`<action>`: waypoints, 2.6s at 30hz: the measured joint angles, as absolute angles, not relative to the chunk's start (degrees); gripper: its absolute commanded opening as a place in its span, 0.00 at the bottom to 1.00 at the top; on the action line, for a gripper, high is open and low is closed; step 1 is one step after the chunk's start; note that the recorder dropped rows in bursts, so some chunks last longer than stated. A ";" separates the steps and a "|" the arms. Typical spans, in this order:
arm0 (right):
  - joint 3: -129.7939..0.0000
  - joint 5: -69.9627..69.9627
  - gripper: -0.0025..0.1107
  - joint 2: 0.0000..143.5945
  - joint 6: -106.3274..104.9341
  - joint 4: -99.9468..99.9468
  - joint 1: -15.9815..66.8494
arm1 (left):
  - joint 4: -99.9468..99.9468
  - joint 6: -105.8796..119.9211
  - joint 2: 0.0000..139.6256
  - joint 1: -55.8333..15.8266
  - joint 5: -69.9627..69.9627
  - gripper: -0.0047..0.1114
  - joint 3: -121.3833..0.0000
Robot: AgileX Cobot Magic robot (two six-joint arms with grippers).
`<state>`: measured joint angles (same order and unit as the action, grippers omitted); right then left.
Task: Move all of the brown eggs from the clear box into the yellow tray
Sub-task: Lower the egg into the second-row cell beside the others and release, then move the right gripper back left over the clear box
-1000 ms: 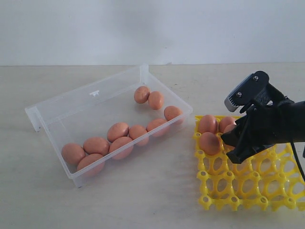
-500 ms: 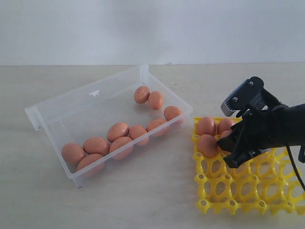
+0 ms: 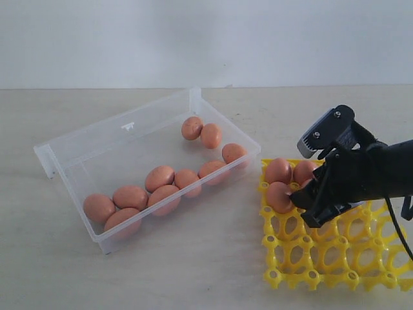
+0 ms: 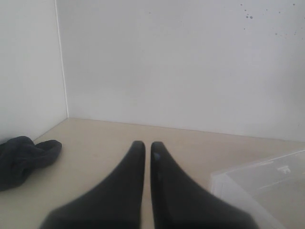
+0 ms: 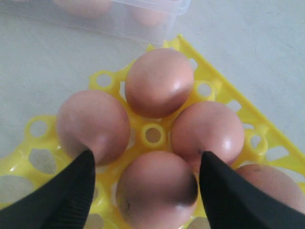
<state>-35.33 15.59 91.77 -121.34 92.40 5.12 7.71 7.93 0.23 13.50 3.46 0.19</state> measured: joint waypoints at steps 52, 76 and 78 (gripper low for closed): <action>-80.39 19.36 0.52 116.81 -47.39 45.57 31.29 | 7.71 7.93 0.23 13.50 3.46 0.08 0.19; -80.48 15.19 0.47 116.51 -37.37 40.60 23.42 | 7.71 7.93 0.23 13.50 3.46 0.08 0.19; -80.48 13.87 0.53 117.43 -37.37 40.46 23.42 | 7.71 7.93 0.23 13.50 3.46 0.08 0.19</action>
